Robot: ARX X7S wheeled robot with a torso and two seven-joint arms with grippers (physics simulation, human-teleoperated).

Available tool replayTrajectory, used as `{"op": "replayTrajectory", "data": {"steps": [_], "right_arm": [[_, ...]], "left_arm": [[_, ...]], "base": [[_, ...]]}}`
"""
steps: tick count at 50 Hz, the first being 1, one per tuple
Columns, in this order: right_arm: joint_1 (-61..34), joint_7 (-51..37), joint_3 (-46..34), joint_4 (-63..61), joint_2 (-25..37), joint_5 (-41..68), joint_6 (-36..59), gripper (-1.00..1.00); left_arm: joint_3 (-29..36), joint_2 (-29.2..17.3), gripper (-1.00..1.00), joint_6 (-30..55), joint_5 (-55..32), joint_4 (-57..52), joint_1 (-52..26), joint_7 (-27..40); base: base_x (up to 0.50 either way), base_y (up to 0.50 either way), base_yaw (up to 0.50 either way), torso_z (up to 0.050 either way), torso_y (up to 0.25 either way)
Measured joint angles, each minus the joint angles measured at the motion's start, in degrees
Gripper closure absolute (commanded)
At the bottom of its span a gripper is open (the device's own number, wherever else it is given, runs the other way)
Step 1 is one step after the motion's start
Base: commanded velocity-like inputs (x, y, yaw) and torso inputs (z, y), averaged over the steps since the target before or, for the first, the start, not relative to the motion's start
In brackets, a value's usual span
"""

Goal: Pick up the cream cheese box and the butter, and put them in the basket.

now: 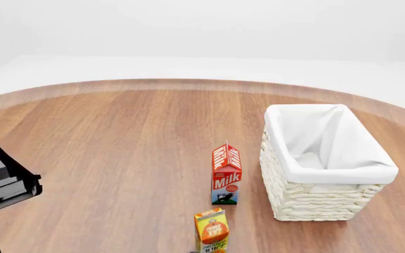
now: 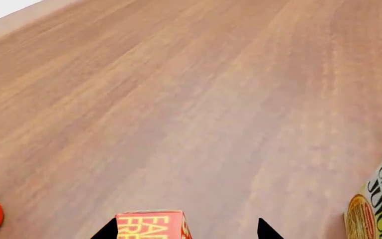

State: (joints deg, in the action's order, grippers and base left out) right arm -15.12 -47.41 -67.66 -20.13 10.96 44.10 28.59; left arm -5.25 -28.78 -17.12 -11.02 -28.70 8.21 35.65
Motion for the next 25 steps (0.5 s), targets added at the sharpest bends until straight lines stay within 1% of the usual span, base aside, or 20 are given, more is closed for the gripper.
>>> {"op": "replayTrajectory", "data": {"steps": [14,25], "right_arm": [[1.1,0.3,-1.1,2.1,-1.1,-0.3,-0.6,-1.00],[1.7,1.2,-1.1,4.0,-1.8,2.8,0.8,-1.00]], "left_arm": [[-1.4,-0.4,-1.00,-0.3,-0.8,0.4,0.4,0.3],[-2.2,-1.2,-1.00,0.3,-1.1,-0.1,0.5,0.3]], "base": [[0.00,0.00,0.00,0.000,0.000],[0.00,0.00,0.00,0.000,0.000]]}}
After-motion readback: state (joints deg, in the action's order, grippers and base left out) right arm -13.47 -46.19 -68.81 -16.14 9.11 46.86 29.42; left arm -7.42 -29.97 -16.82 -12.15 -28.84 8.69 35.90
